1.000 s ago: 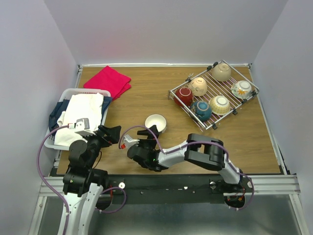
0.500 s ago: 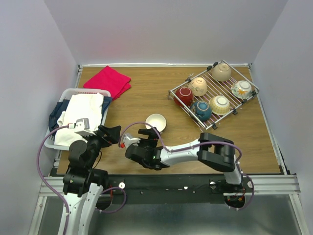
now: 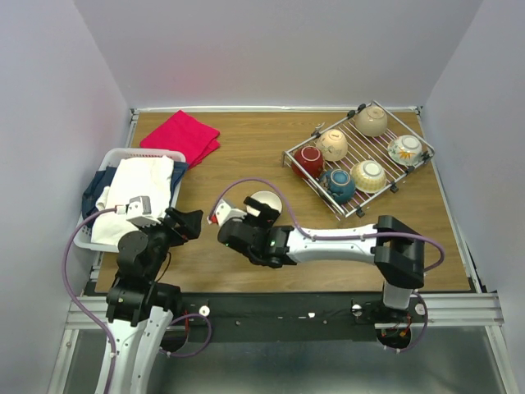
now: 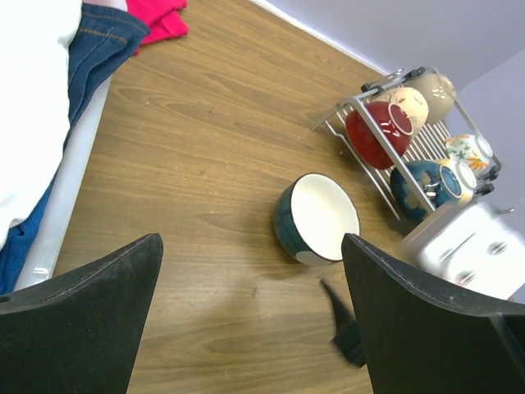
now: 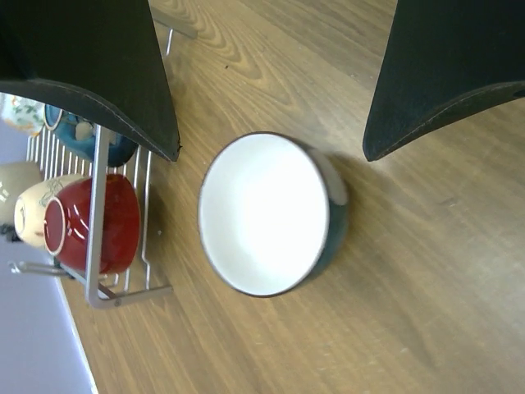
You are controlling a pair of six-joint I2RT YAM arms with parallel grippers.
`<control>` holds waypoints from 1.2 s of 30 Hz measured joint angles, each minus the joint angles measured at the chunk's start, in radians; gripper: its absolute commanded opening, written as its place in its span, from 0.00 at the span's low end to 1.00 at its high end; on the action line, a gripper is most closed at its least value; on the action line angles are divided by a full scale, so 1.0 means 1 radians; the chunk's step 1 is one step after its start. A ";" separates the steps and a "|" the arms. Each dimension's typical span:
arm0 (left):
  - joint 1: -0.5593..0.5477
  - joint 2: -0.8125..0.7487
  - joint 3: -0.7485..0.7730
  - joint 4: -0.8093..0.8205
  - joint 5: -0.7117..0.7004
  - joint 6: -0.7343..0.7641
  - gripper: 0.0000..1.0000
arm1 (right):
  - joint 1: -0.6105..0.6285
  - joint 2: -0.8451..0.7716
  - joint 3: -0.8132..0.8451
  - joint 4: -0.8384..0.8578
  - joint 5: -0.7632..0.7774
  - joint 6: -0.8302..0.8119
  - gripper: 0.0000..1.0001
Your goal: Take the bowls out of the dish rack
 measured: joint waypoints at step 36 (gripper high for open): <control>-0.039 0.309 0.025 0.048 -0.003 0.109 0.99 | -1.234 -0.238 0.048 -0.155 -0.654 0.467 0.99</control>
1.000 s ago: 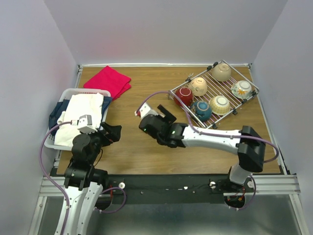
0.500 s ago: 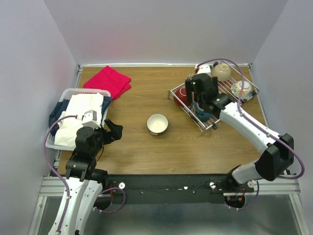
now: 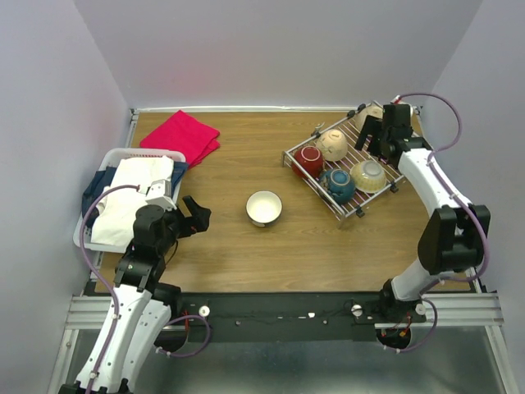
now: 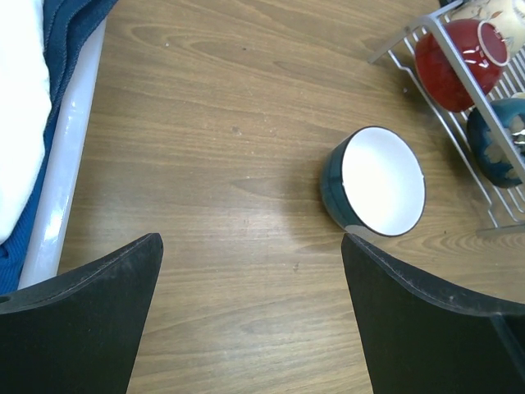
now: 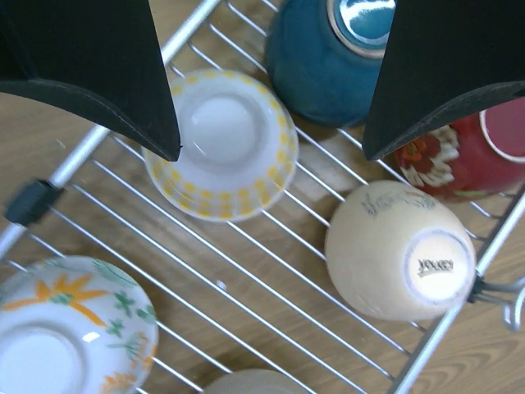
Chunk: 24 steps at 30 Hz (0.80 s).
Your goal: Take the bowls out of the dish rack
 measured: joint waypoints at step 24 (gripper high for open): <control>0.000 0.117 0.000 0.081 0.013 0.083 0.99 | -0.003 0.271 0.205 0.096 0.048 -0.127 0.99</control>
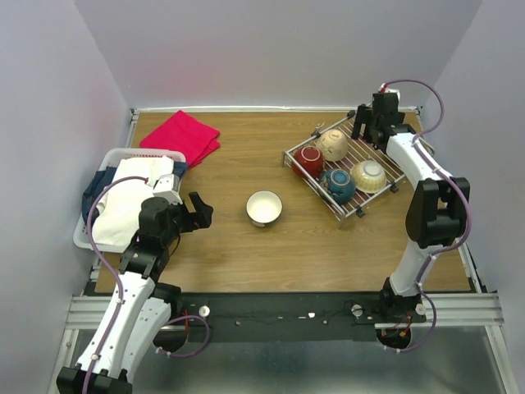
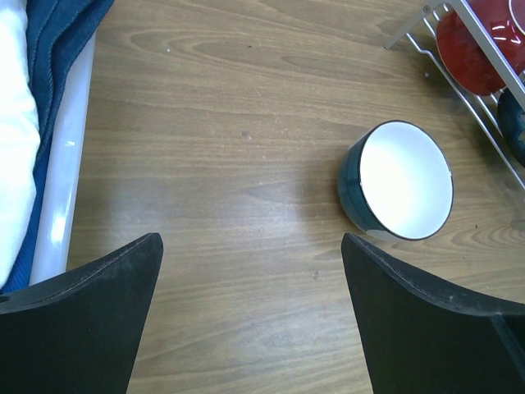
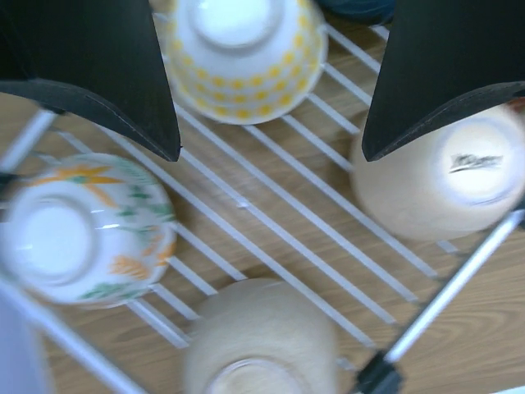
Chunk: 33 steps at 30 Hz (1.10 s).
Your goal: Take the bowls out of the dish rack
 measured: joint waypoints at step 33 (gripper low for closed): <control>-0.040 0.000 -0.002 0.064 -0.008 0.042 0.99 | 0.000 0.320 0.142 0.071 0.587 -0.531 1.00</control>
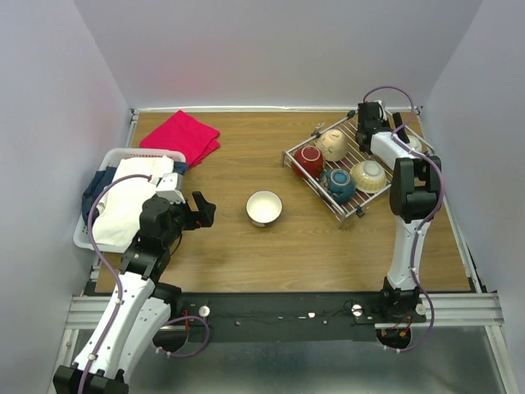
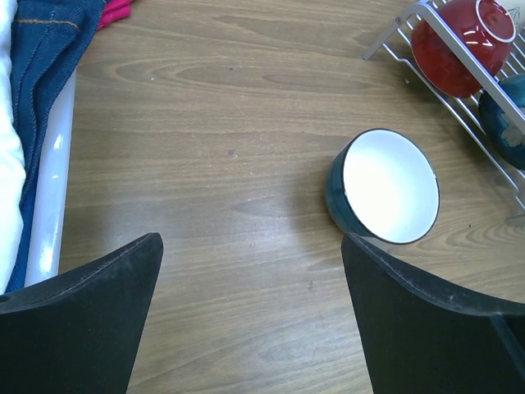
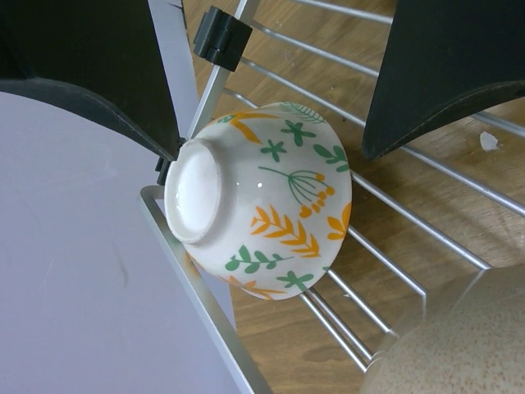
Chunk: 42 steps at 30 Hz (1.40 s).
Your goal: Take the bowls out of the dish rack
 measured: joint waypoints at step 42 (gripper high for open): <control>-0.013 0.014 0.000 0.000 -0.001 0.002 0.99 | 0.002 0.019 -0.004 -0.016 -0.013 -0.087 0.47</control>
